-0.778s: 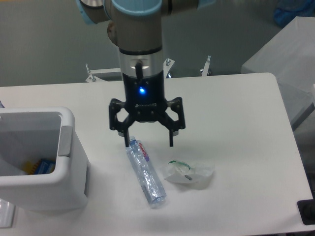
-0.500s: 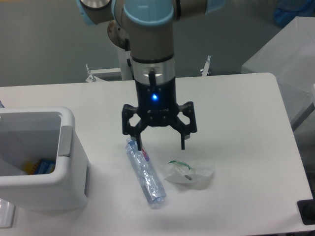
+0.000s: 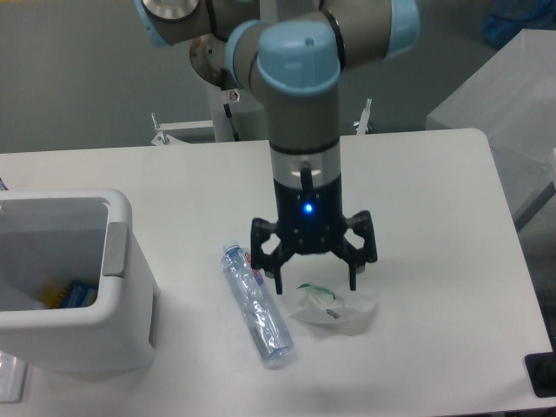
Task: Place the trash in the trash can
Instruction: 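Move the gripper over the crumpled clear plastic bag, then lower the gripper and close it on the plastic bag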
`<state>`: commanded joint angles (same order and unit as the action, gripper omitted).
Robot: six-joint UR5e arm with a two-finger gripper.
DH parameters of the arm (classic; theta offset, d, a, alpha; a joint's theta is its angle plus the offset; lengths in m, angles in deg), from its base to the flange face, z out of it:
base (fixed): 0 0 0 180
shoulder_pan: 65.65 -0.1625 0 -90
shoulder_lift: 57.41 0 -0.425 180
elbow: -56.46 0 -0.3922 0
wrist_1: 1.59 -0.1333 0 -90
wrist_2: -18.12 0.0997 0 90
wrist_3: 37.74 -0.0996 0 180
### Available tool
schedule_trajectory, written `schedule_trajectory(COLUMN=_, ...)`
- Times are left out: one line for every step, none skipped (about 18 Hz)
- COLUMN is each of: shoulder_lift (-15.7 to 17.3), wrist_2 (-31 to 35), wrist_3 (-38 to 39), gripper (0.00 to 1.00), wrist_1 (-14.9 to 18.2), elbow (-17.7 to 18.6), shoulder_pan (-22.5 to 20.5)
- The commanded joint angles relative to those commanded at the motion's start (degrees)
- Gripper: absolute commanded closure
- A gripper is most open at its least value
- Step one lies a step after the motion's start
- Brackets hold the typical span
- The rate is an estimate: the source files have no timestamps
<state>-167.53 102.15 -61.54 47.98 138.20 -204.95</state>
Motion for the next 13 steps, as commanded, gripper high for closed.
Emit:
schedule_trajectory(shoulder_lift=-0.7, wrist_2=-0.09, wrist_3=-3.93, gripper=0.0, wrist_1=0.26, elbow=0.17, shoulder_pan=-0.79)
schedule_trajectory(shoulder_lift=-1.23, wrist_2=-0.09, wrist_3=-9.37, gripper=0.0, wrist_1=0.26, elbow=1.05, shoulder_pan=-1.24)
schedule_trajectory(shoulder_lift=-1.58, wrist_2=-0.09, wrist_3=-15.42, gripper=0.0, wrist_1=0.09, elbow=2.19, shoulder_pan=-1.76)
schedule_trajectory(shoulder_lift=-2.11, wrist_2=-0.18, wrist_3=-21.49, gripper=0.0, wrist_1=0.26, elbow=2.81, shoulder_pan=-2.55)
schedule_trajectory(shoulder_lift=-2.72, wrist_2=-0.27, wrist_3=-26.25, gripper=0.0, wrist_1=0.17, elbow=3.34, shoulder_pan=-3.17)
schedule_trajectory(shoulder_lift=-3.86, wrist_2=-0.44, wrist_3=-30.3, gripper=0.0, wrist_1=0.09, elbow=3.51, shoulder_pan=-3.78)
schedule_trajectory(shoulder_lift=-5.0, wrist_2=-0.62, wrist_3=-34.25, gripper=0.0, wrist_1=0.0, elbow=3.52, shoulder_pan=-4.22)
schedule_trajectory(shoulder_lift=-5.62, wrist_2=-0.97, wrist_3=-38.56, gripper=0.0, wrist_1=0.08, elbow=3.52, shoulder_pan=-4.75)
schedule_trajectory(shoulder_lift=-6.24, wrist_2=-1.32, wrist_3=-42.6, gripper=0.0, wrist_1=0.09, elbow=3.69, shoulder_pan=-5.28)
schedule_trajectory(shoulder_lift=-6.68, wrist_2=-1.76, wrist_3=-46.04, gripper=0.0, wrist_1=0.09, elbow=4.13, shoulder_pan=-5.63)
schedule_trajectory(shoulder_lift=-7.03, wrist_2=-1.93, wrist_3=-48.94, gripper=0.0, wrist_1=0.0, elbow=4.91, shoulder_pan=-6.16)
schedule_trajectory(shoulder_lift=-7.21, wrist_2=-1.94, wrist_3=-52.63, gripper=0.0, wrist_1=-0.09, elbow=5.62, shoulder_pan=-6.6)
schedule_trajectory(shoulder_lift=-7.56, wrist_2=-1.85, wrist_3=-56.49, gripper=0.0, wrist_1=-0.09, elbow=6.15, shoulder_pan=-6.69)
